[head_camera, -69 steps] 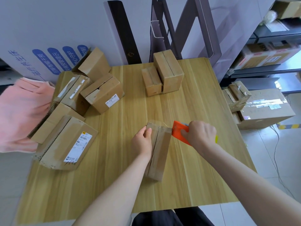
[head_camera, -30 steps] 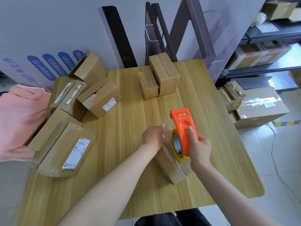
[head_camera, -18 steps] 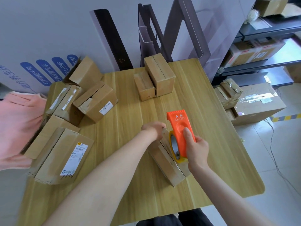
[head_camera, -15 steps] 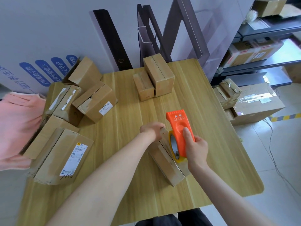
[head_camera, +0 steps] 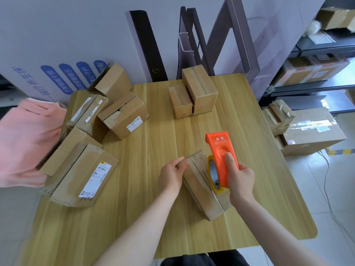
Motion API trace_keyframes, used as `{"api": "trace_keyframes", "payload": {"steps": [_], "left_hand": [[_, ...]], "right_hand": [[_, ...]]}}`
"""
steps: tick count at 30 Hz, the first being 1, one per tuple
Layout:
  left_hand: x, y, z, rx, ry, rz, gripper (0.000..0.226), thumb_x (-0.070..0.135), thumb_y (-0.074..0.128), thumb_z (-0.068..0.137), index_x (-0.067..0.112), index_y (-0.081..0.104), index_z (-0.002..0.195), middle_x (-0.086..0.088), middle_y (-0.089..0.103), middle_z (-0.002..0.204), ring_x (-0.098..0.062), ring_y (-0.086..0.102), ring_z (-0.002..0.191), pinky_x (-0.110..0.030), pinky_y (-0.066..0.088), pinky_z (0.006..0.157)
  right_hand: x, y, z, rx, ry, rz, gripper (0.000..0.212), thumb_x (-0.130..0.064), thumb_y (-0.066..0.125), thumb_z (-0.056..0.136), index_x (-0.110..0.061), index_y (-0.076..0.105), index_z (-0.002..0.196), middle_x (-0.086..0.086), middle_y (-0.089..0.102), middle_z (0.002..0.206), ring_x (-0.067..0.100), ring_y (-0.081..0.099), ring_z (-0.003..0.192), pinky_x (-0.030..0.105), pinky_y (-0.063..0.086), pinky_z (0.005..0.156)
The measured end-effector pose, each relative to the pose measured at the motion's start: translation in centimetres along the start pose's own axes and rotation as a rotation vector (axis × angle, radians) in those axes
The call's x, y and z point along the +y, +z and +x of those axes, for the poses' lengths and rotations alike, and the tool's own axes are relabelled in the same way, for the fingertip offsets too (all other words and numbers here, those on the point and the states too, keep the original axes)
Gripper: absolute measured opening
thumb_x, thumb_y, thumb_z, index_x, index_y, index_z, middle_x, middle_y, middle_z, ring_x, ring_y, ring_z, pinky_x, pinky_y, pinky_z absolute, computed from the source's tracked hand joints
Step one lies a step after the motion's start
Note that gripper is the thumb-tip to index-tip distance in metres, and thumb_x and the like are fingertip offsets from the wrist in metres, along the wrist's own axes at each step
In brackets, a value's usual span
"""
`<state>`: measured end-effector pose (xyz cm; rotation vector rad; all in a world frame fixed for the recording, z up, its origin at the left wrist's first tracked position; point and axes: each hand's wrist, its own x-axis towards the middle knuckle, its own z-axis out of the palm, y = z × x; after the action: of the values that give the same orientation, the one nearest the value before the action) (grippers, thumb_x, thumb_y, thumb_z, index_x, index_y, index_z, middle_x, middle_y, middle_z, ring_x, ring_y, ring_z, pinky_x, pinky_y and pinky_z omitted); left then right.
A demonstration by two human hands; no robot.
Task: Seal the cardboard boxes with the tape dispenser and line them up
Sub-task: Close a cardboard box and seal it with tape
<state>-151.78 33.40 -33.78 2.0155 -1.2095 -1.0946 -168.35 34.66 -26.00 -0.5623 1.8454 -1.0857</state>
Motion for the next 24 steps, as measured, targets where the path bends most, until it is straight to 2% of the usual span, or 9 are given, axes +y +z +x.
{"api": "trace_keyframes", "payload": {"steps": [3, 5, 6, 9, 11, 14, 18, 21, 24], "left_hand": [[-0.7, 1.0, -0.2, 0.045, -0.151, -0.139, 0.057, 0.054, 0.059, 0.086, 0.019, 0.057, 0.131, 0.003, 0.059, 0.131, -0.016, 0.054, 0.122, -0.025, 0.042, 0.096], [-1.2, 1.9, -0.8, 0.179, -0.237, -0.212, 0.074, 0.058, 0.063, 0.08, 0.015, 0.047, 0.138, -0.001, 0.052, 0.137, -0.019, 0.049, 0.127, -0.035, 0.041, 0.104], [-1.5, 2.3, -1.2, 0.277, -0.258, -0.231, 0.078, 0.059, 0.066, 0.077, 0.014, 0.046, 0.138, -0.002, 0.052, 0.135, -0.019, 0.049, 0.125, -0.037, 0.041, 0.104], [-1.7, 3.2, -2.6, 0.467, -0.265, -0.343, 0.06, 0.052, 0.072, 0.076, 0.014, 0.058, 0.12, 0.003, 0.058, 0.116, -0.016, 0.056, 0.11, -0.033, 0.046, 0.095], [-1.5, 3.5, -2.9, 0.443, -0.213, -0.375, 0.043, 0.042, 0.07, 0.082, 0.016, 0.063, 0.116, 0.006, 0.062, 0.114, -0.014, 0.058, 0.11, -0.033, 0.047, 0.097], [-1.1, 3.6, -2.3, 0.381, -0.094, -0.321, 0.032, 0.029, 0.062, 0.091, 0.013, 0.064, 0.119, 0.003, 0.064, 0.118, -0.014, 0.058, 0.111, -0.037, 0.047, 0.099], [-1.7, 2.7, -1.9, 0.251, 0.008, -0.154, 0.035, 0.032, 0.049, 0.098, 0.017, 0.057, 0.129, 0.004, 0.059, 0.128, -0.013, 0.054, 0.118, -0.031, 0.044, 0.102], [-2.1, 1.3, -1.2, 0.113, 0.081, 0.03, 0.041, 0.038, 0.041, 0.1, 0.019, 0.051, 0.135, 0.005, 0.055, 0.133, -0.013, 0.052, 0.122, -0.029, 0.043, 0.099], [-2.1, -0.3, -0.1, -0.026, 0.124, 0.189, 0.04, 0.044, 0.038, 0.099, 0.026, 0.05, 0.132, 0.008, 0.059, 0.126, -0.013, 0.056, 0.115, -0.031, 0.048, 0.089]], "right_hand": [[-0.1, 0.0, -0.1, 0.001, -0.001, 0.0, 0.044, -0.042, 0.065, 0.088, -0.002, 0.063, 0.071, 0.007, 0.056, 0.059, 0.02, 0.052, 0.056, 0.027, 0.042, 0.052], [-0.1, -0.1, -0.2, 0.0, -0.002, 0.01, 0.047, -0.043, 0.065, 0.088, 0.002, 0.064, 0.074, 0.01, 0.057, 0.063, 0.02, 0.052, 0.056, 0.027, 0.042, 0.053], [-0.1, -0.1, -0.2, 0.0, -0.002, 0.009, 0.048, -0.043, 0.065, 0.088, 0.003, 0.063, 0.074, 0.01, 0.057, 0.064, 0.02, 0.052, 0.055, 0.025, 0.042, 0.051], [-0.3, -0.2, -0.3, -0.003, -0.004, -0.004, 0.043, -0.041, 0.064, 0.089, -0.004, 0.06, 0.068, 0.008, 0.058, 0.062, 0.014, 0.051, 0.047, 0.019, 0.04, 0.04], [-0.6, -0.2, -0.6, -0.015, -0.004, -0.005, 0.042, -0.041, 0.063, 0.089, -0.006, 0.061, 0.068, 0.01, 0.059, 0.064, 0.013, 0.052, 0.046, 0.019, 0.041, 0.04], [-0.9, -0.2, -0.8, -0.026, -0.004, 0.026, 0.039, -0.035, 0.063, 0.091, -0.004, 0.06, 0.068, 0.007, 0.057, 0.058, 0.006, 0.052, 0.033, 0.015, 0.037, 0.031], [-1.0, -0.1, -0.9, -0.022, -0.017, 0.019, 0.04, -0.037, 0.064, 0.09, -0.003, 0.062, 0.069, 0.005, 0.057, 0.056, 0.013, 0.054, 0.041, 0.013, 0.036, 0.032], [-0.8, 0.0, -0.8, -0.026, -0.01, 0.017, 0.039, -0.036, 0.064, 0.09, -0.005, 0.06, 0.068, 0.007, 0.057, 0.058, 0.007, 0.052, 0.035, 0.015, 0.037, 0.031], [-0.5, 0.1, -0.7, -0.029, -0.022, -0.004, 0.041, -0.038, 0.065, 0.089, -0.002, 0.062, 0.071, 0.009, 0.058, 0.062, 0.019, 0.055, 0.051, 0.02, 0.042, 0.039]]}}
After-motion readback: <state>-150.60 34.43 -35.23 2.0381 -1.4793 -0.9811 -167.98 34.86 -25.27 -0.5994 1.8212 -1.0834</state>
